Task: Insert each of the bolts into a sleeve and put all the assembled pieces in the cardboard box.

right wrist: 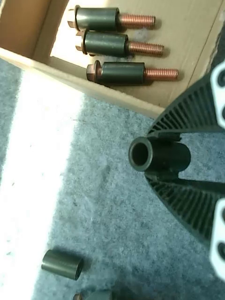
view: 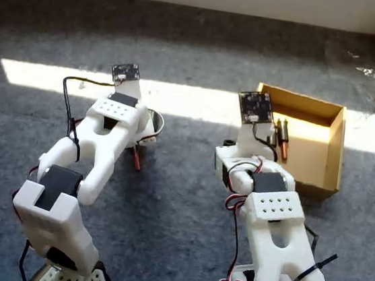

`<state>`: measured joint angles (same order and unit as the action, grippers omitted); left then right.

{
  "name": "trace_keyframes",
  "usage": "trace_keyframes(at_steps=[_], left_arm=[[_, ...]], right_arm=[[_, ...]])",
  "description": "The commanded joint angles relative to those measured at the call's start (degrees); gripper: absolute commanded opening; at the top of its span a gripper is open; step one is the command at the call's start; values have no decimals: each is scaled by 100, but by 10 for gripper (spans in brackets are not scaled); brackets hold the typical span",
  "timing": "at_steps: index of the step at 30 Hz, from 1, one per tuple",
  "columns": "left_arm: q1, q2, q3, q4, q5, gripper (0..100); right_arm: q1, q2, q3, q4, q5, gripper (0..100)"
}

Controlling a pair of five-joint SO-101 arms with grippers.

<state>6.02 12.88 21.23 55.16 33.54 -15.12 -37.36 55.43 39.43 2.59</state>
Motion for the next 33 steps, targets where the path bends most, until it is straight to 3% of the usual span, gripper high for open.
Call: trace_keyframes(at_steps=[1, 5, 19, 25, 33], left_arm=[[48, -31, -233, 44, -26, 40], [66, -31, -198, 44, -26, 111], [40, -31, -242, -316, -35, 105], [31, -31, -224, -695, -659, 105], [-189, -31, -242, -738, -695, 105]], right_arm=[[48, -180, -40, -154, -9, 4], [48, -180, -40, -154, -9, 4], [48, -180, -40, -154, -9, 4], [48, -180, -40, -154, -9, 4], [48, -180, -40, -154, -9, 4]])
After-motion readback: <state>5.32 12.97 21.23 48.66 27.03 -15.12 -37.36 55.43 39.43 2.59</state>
